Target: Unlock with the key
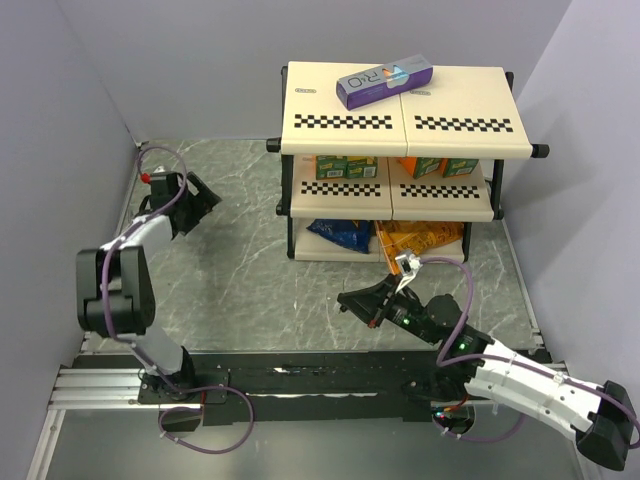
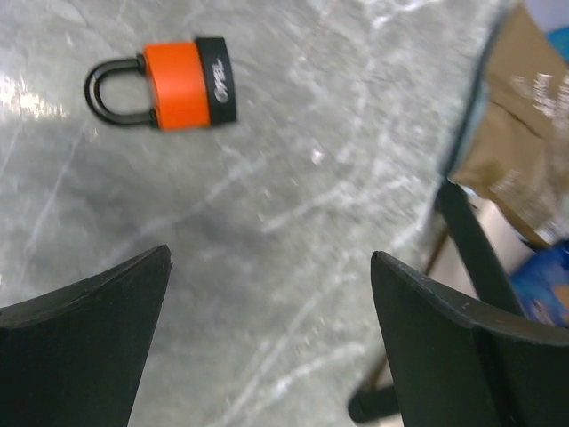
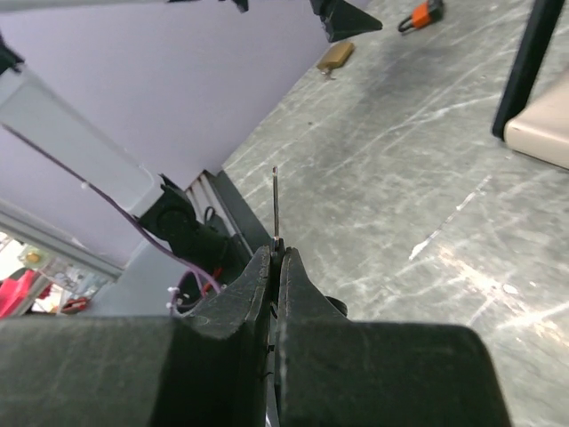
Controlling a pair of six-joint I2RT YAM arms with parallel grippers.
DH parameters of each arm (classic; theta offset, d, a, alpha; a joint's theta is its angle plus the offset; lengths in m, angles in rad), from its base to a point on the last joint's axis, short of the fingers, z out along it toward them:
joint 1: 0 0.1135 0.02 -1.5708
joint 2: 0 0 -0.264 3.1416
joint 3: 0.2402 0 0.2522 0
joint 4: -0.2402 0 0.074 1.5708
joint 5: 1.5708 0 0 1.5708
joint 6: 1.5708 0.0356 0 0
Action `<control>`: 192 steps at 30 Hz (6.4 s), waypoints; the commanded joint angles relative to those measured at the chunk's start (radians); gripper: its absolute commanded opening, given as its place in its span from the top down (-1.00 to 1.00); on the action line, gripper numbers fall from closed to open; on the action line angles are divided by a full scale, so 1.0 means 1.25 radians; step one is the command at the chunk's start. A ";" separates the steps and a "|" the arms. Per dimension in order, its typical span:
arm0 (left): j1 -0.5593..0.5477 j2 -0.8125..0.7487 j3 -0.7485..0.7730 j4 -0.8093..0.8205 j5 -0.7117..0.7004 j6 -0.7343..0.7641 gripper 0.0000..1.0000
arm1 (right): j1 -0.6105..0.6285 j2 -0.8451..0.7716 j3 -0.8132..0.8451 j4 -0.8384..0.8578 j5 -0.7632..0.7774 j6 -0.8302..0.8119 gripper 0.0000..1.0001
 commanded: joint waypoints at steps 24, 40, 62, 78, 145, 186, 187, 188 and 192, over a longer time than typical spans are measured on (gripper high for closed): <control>0.052 0.364 0.312 -0.099 -0.104 0.106 -0.99 | -0.003 0.026 0.038 -0.053 0.037 -0.050 1.00; 0.061 0.381 0.317 -0.025 -0.087 0.074 -0.99 | -0.003 0.067 0.070 -0.095 0.048 -0.052 1.00; 0.021 0.442 0.405 -0.063 -0.013 0.055 -0.99 | -0.001 0.027 0.072 -0.142 0.067 -0.054 1.00; -0.055 0.449 0.485 -0.149 -0.120 0.192 -0.99 | -0.003 0.053 0.074 -0.130 0.064 -0.050 1.00; -0.784 -0.502 -0.244 -0.110 -0.192 -0.247 0.00 | 0.337 0.683 0.625 -0.484 0.648 -0.146 1.00; -0.539 -0.621 -0.363 0.224 0.336 0.056 0.99 | 0.061 0.221 0.203 -0.046 -0.092 -0.169 -0.58; -0.537 -0.622 -0.362 0.225 0.360 0.062 0.99 | 0.051 0.207 0.199 -0.036 -0.129 -0.164 -0.57; -0.537 -0.622 -0.358 0.230 0.387 0.066 0.99 | 0.032 0.204 0.198 -0.018 -0.145 -0.158 -0.55; -0.537 -0.620 -0.359 0.267 0.484 0.065 0.99 | 0.018 0.215 0.209 0.024 -0.212 -0.133 -0.47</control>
